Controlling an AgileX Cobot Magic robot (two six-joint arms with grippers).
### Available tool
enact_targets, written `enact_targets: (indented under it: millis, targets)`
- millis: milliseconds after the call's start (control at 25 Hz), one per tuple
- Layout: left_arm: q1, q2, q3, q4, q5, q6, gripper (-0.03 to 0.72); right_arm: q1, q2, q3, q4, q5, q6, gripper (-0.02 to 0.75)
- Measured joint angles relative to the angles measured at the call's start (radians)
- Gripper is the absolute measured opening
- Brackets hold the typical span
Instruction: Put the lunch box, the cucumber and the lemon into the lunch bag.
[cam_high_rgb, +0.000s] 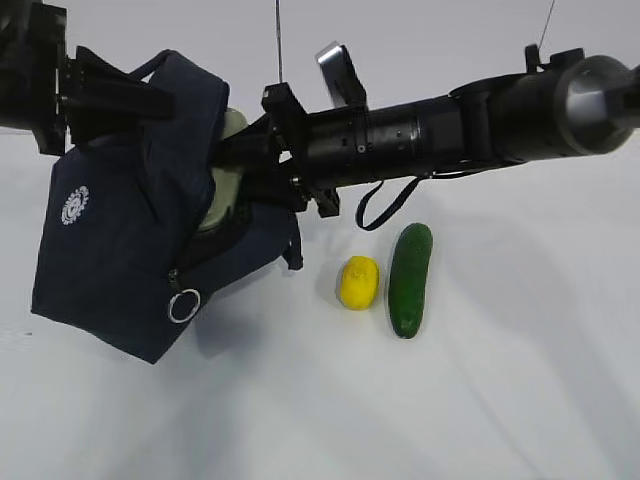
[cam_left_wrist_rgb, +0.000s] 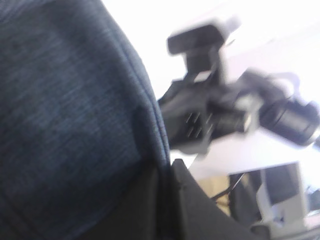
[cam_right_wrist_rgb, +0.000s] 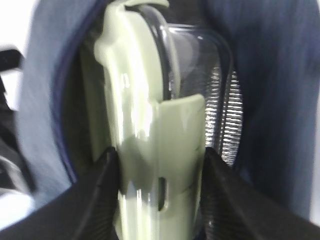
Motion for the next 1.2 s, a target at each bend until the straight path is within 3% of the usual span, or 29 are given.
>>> enact_targets:
  millis: [160,440,1200]
  targets:
    - [0.0,0.006,0.0,0.007,0.0,0.006,0.007,0.017,0.062,-0.052,0.012,0.021,0.0,0.354]
    - [0.0,0.042,0.0,0.111,0.0,0.05,0.007,0.043,0.148,-0.087,0.033,0.048,0.0,0.354]
    - [0.0,0.156,-0.001,0.112,-0.002,0.078,0.006,0.049,0.332,-0.168,0.065,0.048,0.014,0.354]
